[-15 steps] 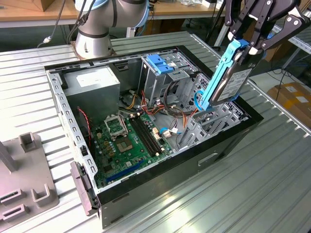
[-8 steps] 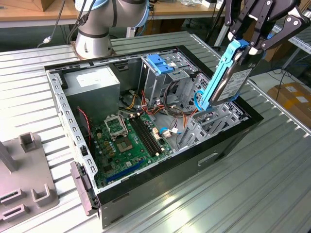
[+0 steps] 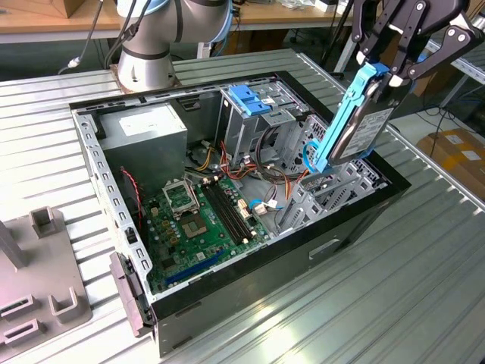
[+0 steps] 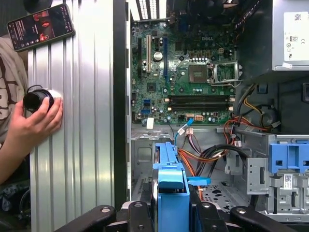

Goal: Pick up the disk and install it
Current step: 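Pick up the disk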

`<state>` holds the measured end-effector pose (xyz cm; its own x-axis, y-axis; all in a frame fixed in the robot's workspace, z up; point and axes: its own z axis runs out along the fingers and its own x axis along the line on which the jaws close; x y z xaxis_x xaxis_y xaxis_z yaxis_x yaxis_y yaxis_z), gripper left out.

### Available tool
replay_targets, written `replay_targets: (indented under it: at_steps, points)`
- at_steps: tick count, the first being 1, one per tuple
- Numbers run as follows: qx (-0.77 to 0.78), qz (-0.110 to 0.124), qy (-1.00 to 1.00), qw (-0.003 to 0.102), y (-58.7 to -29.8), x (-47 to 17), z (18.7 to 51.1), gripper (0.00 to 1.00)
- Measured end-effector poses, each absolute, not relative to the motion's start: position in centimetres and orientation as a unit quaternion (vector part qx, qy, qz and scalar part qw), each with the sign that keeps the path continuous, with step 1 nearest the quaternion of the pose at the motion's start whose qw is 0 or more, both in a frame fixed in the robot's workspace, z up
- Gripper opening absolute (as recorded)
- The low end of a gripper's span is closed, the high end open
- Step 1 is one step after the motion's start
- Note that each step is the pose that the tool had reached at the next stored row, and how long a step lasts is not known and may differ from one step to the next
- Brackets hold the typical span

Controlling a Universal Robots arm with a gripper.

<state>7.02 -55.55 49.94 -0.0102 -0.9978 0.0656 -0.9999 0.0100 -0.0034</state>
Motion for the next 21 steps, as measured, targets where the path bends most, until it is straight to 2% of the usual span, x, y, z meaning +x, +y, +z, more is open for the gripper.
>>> replay_targets:
  at_steps: [21]
  points:
    - [0.703, 0.024, -0.710, 0.022, -55.6, 7.0, 48.6, 0.37]
